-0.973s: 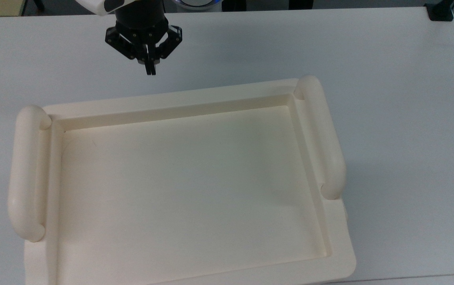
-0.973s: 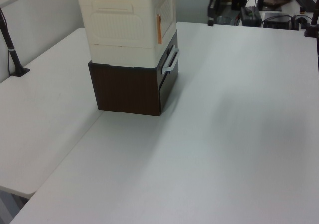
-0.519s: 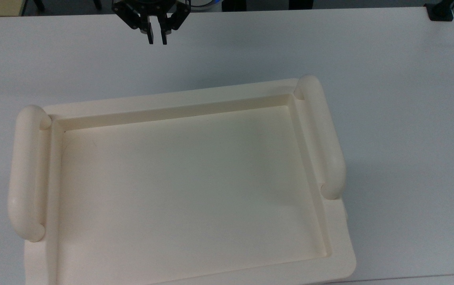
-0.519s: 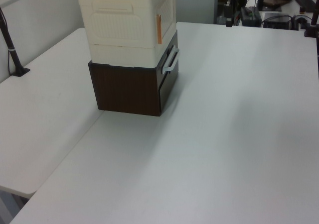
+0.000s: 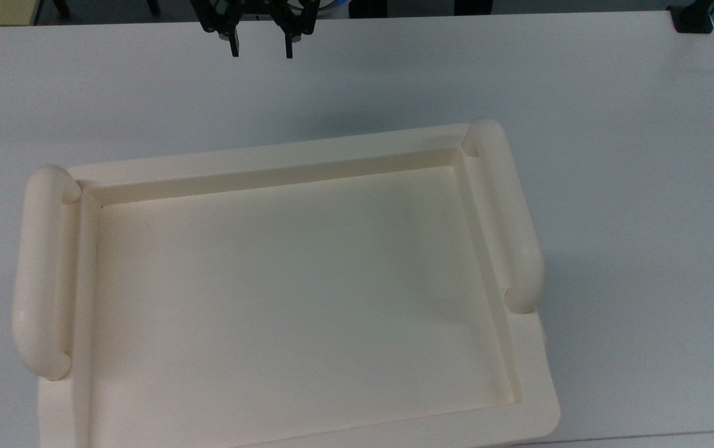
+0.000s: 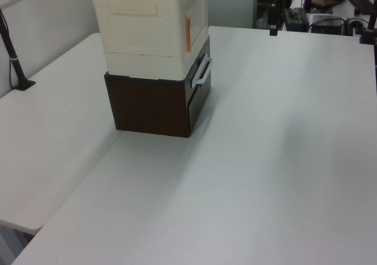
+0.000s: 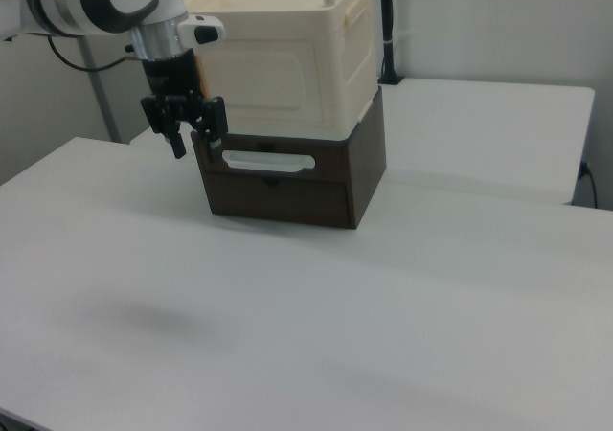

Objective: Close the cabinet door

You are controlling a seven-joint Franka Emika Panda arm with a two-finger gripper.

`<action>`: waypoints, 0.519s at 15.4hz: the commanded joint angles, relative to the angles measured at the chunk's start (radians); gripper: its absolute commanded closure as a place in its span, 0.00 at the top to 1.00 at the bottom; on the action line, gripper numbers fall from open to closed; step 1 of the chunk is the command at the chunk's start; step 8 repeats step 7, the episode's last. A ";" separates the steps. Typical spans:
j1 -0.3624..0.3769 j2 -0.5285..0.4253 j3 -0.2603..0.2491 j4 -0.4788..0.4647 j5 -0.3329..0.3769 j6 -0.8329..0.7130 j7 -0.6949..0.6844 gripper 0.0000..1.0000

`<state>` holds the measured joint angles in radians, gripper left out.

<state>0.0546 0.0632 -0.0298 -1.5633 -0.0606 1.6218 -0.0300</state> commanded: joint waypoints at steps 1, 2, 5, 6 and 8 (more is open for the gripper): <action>0.018 -0.025 -0.025 -0.038 -0.021 0.012 0.018 1.00; 0.018 -0.025 -0.024 -0.037 -0.024 0.023 0.018 1.00; 0.014 -0.022 -0.025 -0.037 -0.024 0.047 0.019 1.00; 0.014 -0.022 -0.025 -0.035 -0.024 0.056 0.019 1.00; 0.008 -0.023 -0.025 -0.035 -0.024 0.059 0.019 1.00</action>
